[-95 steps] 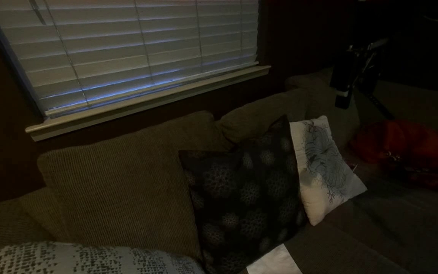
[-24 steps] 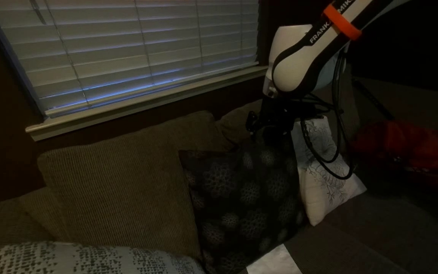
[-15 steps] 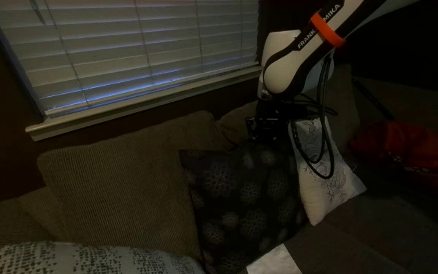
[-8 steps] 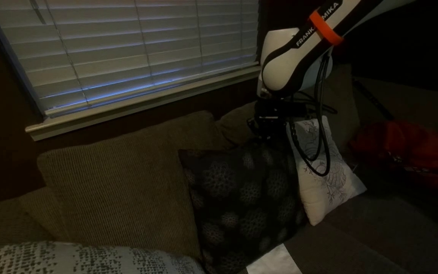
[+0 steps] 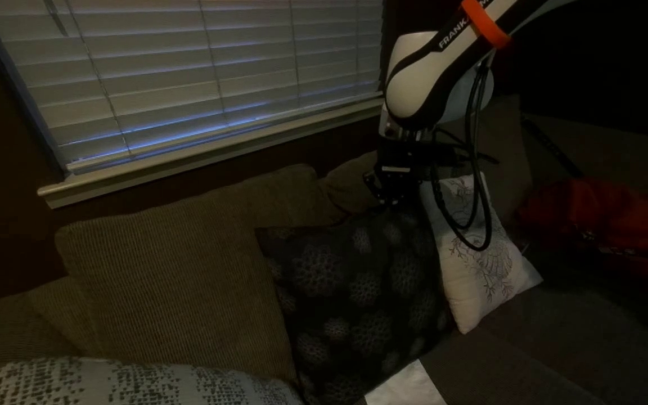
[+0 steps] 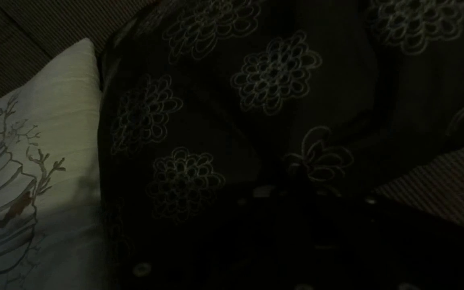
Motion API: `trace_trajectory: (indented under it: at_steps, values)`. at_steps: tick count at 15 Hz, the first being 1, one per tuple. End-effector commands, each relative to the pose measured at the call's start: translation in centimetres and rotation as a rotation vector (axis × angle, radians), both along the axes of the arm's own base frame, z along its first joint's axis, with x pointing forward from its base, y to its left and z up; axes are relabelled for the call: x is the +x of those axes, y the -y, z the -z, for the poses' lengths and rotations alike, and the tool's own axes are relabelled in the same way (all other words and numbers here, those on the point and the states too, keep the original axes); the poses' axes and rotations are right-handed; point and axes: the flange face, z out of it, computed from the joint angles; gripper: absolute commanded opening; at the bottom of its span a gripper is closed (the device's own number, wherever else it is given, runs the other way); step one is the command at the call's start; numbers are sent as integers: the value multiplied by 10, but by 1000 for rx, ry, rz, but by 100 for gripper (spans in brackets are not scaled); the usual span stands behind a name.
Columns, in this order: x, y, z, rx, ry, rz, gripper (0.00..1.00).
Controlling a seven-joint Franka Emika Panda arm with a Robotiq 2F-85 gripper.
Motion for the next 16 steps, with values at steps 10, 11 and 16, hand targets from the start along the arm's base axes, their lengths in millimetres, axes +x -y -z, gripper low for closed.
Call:
trace_trajectory:
  at_steps: [10,11,16]
  values:
    - [-85,-27,-86,58,-84,-21,1]
    - [-92,-24,-91,62,-82,-14,1]
    - [-123,-21,-115,61,-53,-11,1]
